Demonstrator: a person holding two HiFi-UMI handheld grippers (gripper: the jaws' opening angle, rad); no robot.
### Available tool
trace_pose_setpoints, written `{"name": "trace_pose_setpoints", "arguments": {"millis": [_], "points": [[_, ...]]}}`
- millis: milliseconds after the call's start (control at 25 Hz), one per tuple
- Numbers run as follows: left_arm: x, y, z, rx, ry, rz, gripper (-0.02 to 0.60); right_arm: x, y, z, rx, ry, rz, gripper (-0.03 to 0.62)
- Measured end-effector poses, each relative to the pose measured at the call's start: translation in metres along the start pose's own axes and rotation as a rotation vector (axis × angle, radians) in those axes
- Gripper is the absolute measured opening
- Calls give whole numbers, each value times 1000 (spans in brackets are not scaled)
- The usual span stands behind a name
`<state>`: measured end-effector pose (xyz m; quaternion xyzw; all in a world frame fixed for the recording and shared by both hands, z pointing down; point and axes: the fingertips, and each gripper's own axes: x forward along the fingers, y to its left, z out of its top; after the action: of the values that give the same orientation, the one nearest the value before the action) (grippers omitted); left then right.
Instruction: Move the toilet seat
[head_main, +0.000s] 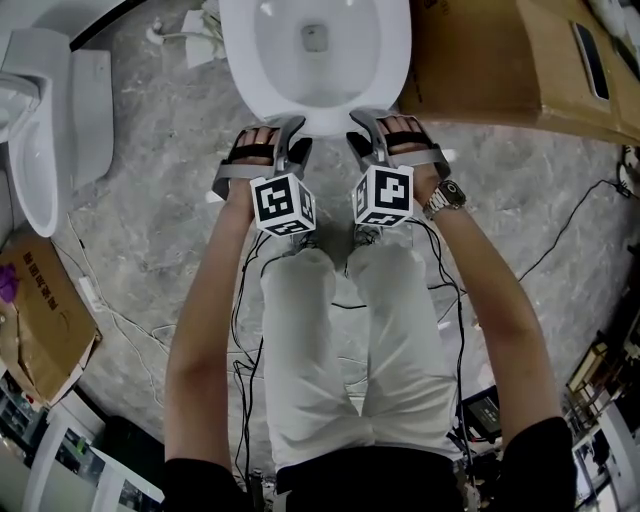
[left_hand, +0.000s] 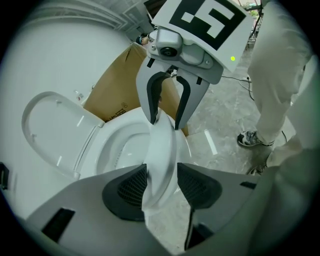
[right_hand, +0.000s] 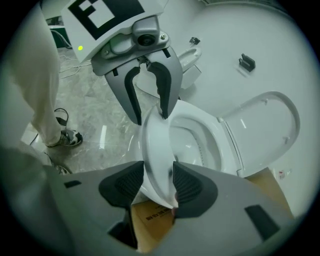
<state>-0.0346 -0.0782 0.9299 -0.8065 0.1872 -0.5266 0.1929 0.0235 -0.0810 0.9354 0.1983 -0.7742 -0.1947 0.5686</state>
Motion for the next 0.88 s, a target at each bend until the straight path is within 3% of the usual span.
{"name": "trace_pose_setpoints", "arguments": {"millis": [160, 400, 880], "points": [[1, 2, -1, -8, 21, -11, 208, 1, 0, 1, -22, 32, 11, 193], [4, 13, 0, -2, 54, -32, 242, 5, -3, 1, -172, 76, 23, 199], [-6, 21, 2, 3, 64, -58, 265, -3, -9, 5, -156, 78, 95, 196]]}}
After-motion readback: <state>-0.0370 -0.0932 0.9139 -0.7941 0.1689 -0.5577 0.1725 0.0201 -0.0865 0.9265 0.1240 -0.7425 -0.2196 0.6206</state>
